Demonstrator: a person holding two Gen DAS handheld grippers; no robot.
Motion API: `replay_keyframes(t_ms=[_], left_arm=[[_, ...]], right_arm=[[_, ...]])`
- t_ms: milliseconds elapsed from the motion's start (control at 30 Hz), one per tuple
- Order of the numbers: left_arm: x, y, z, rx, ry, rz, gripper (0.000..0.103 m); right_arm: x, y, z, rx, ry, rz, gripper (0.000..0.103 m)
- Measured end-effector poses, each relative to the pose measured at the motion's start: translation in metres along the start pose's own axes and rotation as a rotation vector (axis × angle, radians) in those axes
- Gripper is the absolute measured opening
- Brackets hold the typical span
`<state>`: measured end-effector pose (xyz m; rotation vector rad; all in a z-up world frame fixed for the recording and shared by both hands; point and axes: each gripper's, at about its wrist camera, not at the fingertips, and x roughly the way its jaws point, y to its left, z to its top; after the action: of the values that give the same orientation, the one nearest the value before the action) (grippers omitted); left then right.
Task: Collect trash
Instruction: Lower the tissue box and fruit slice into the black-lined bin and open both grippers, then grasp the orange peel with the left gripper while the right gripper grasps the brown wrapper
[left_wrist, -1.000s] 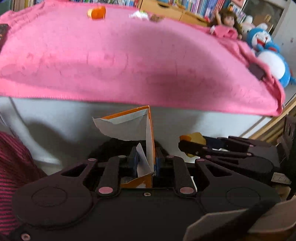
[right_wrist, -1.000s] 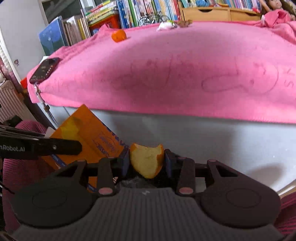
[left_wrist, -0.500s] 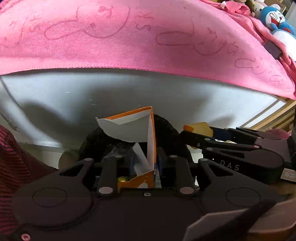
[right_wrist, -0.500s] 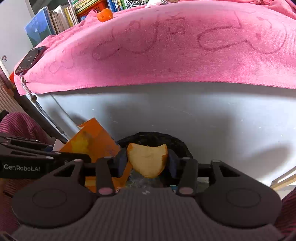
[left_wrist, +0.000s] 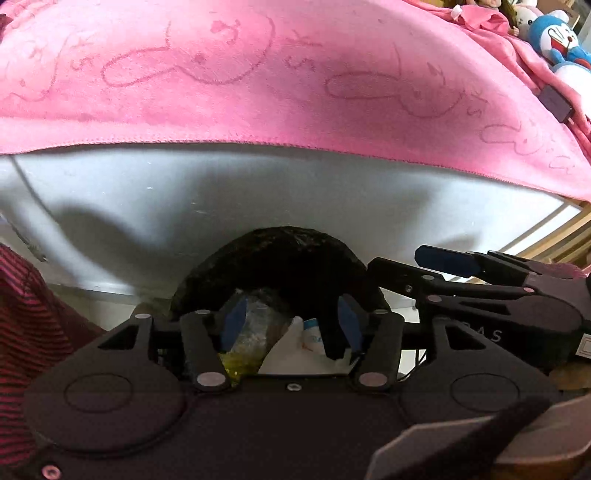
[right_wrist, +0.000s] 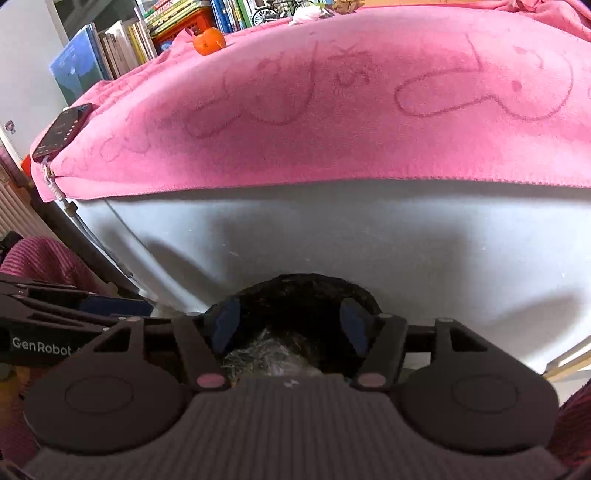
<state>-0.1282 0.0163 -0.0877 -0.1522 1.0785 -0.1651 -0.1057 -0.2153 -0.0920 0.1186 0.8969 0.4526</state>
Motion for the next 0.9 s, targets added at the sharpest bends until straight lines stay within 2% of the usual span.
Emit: replay_keyframes(t_ms=[233, 400, 533, 667, 767, 900], left_arm=[[-0.024, 0.0, 0.012, 0.008, -0.067, -0.016, 0.053], [-0.058, 0.0, 0.028, 0.022, -0.176, -0.047, 0.054], [-0.082, 0.003, 0.046, 0.011, -0.275, -0.056, 0.062], [-0.098, 0.006, 0.07, 0.005, -0.375, -0.011, 0.073], [-0.101, 0.011, 0.096, -0.003, -0.436, 0.04, 0.082], [-0.093, 0.017, 0.136, -0.022, -0.494, 0.116, 0.083]], right_arm=[[-0.022, 0.006, 0.018, -0.022, -0.064, 0.022, 0.074], [-0.047, 0.014, 0.035, -0.078, -0.148, 0.037, 0.078], [-0.064, 0.02, 0.053, -0.125, -0.219, 0.039, 0.08], [-0.071, 0.023, 0.075, -0.181, -0.286, -0.003, 0.081], [-0.073, 0.02, 0.094, -0.183, -0.357, -0.071, 0.081], [-0.068, 0.01, 0.13, -0.167, -0.414, -0.12, 0.082]])
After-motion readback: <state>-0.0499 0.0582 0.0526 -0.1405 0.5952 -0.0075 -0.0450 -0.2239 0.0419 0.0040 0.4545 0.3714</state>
